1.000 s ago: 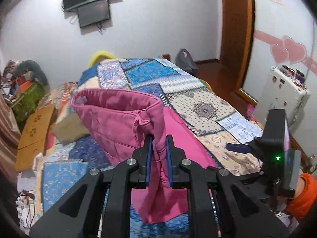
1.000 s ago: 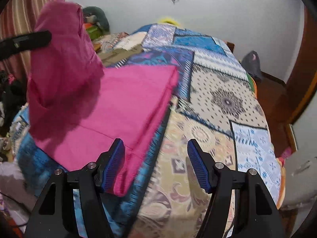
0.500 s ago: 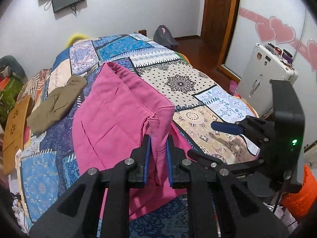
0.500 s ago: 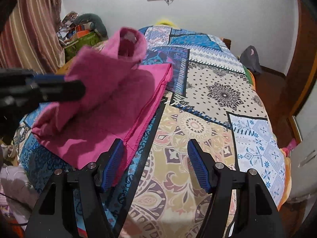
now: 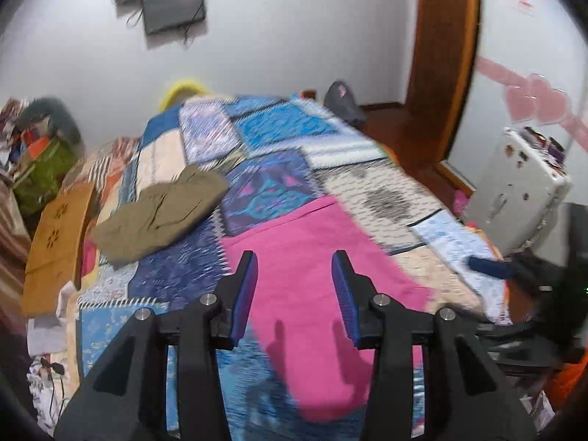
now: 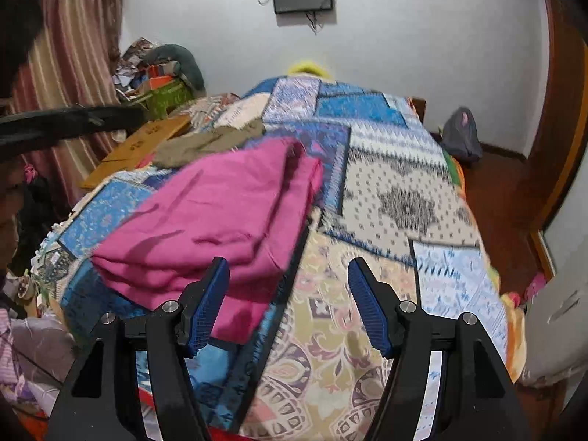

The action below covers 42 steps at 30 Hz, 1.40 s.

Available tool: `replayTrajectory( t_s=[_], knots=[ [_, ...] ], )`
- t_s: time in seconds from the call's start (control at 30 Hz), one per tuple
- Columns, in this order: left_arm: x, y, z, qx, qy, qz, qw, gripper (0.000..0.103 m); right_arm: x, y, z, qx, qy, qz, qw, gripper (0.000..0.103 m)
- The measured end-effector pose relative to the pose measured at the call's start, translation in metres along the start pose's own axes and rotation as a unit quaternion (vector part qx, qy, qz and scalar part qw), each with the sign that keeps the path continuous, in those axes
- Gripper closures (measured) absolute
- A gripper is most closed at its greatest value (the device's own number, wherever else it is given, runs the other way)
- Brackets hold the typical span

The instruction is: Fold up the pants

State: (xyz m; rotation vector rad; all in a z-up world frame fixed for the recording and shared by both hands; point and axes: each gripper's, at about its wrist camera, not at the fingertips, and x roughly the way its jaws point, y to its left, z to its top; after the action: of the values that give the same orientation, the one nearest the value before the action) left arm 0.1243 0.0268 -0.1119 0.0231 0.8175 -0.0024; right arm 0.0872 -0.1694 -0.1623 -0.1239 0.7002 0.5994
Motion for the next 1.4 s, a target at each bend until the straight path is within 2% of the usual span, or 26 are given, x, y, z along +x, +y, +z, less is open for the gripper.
replayTrajectory(
  t_s=[0.13,0.3,0.37,0.47,0.53,0.6,0.7,0.87,0.97,1.07,1.1,1.17,1.33,1.4],
  knots=[
    [0.034,0.039,-0.001,-0.009,0.037,0.027,0.9989,0.059,0.006,0.007,0.008,0.012,0.003,0.019,1.0,0.039],
    [0.072,0.075,-0.013,-0.045,0.082,-0.001,0.9956,0.054,0.025,0.02,0.005,0.011,0.033,0.02,0.999,0.039],
    [0.08,0.077,-0.017,-0.048,0.089,-0.013,0.9948,0.048,0.035,0.026,0.0,0.013,0.051,0.027,0.998,0.036],
    [0.091,0.073,-0.027,-0.04,0.101,-0.034,0.9935,0.043,0.047,0.033,-0.009,-0.006,0.068,0.014,0.998,0.03],
    [0.096,0.066,-0.034,-0.026,0.105,-0.028,0.9937,0.039,0.053,0.029,-0.014,-0.01,0.08,0.015,0.997,0.029],
    [0.099,0.059,-0.04,-0.007,0.102,-0.006,0.9947,0.031,0.055,0.02,-0.016,0.009,0.09,0.027,0.996,0.025],
    [0.098,0.054,-0.045,0.009,0.097,-0.001,0.9952,0.03,0.06,0.009,-0.016,0.012,0.107,0.04,0.993,0.025],
    [0.097,0.049,-0.047,0.01,0.095,-0.004,0.9955,0.024,0.064,-0.001,-0.005,-0.037,0.108,0.0,0.993,0.025],
    [0.097,0.055,-0.039,-0.01,0.094,-0.018,0.9953,0.024,0.071,-0.015,0.004,-0.054,0.105,-0.025,0.993,0.025],
    [0.099,0.065,-0.027,-0.024,0.082,-0.013,0.9962,0.024,0.083,-0.032,0.013,-0.062,0.104,-0.057,0.991,0.026],
    [0.1,0.068,-0.024,-0.025,0.08,-0.007,0.9965,0.024,0.09,-0.038,0.015,-0.064,0.107,-0.065,0.99,0.028],
    [0.107,0.075,-0.017,-0.028,0.078,0.006,0.9965,0.024,0.103,-0.045,0.017,-0.07,0.118,-0.069,0.988,0.042],
    [0.131,0.097,-0.003,-0.043,0.081,0.003,0.9957,0.024,0.133,-0.075,0.027,-0.029,0.124,-0.073,0.989,0.042],
    [0.141,0.102,0.0,-0.048,0.085,0.001,0.9952,0.024,0.142,-0.083,0.03,-0.02,0.128,-0.082,0.988,0.046]
  ],
)
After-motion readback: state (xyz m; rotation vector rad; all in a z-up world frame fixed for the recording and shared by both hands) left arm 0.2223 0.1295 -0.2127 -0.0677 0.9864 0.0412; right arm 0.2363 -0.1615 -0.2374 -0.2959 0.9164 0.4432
